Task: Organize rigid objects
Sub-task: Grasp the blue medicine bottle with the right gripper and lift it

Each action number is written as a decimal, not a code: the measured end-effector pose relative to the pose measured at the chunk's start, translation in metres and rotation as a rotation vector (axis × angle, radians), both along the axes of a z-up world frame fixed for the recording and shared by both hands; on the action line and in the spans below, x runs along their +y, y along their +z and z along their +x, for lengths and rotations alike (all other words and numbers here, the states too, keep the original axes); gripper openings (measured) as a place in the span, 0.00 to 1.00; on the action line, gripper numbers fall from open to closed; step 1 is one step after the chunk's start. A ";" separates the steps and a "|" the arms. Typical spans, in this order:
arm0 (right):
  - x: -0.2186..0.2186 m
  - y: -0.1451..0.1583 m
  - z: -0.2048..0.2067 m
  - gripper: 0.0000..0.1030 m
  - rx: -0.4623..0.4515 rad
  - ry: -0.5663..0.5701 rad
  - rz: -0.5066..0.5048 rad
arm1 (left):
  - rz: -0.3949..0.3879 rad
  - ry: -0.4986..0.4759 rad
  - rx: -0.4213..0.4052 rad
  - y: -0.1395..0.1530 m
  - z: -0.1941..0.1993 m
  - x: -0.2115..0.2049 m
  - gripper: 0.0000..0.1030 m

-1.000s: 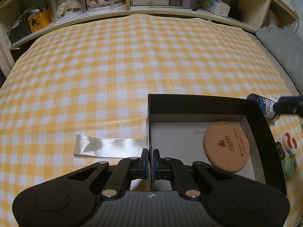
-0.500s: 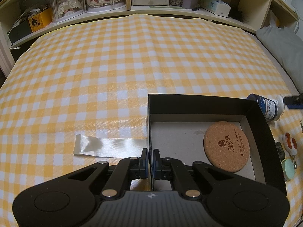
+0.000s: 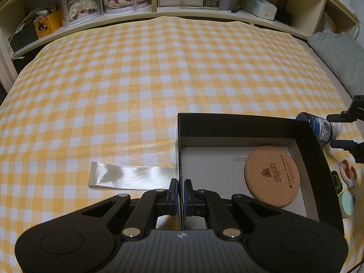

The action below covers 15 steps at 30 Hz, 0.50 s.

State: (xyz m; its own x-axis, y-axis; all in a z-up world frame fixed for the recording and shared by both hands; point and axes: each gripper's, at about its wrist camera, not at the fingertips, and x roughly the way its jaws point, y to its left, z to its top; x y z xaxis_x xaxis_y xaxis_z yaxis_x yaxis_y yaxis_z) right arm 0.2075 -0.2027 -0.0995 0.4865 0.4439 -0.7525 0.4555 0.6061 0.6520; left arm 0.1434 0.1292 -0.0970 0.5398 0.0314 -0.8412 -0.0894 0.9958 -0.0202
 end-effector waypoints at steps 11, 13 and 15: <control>-0.010 -0.020 -0.008 0.55 0.062 -0.177 0.055 | 0.001 0.000 0.000 -0.001 0.002 -0.002 0.05; -0.011 -0.017 -0.006 0.54 0.054 -0.164 0.039 | 0.001 0.000 0.000 -0.001 0.001 -0.001 0.05; -0.011 -0.016 -0.005 0.54 0.039 -0.157 0.026 | 0.000 0.000 0.000 0.000 0.001 -0.001 0.05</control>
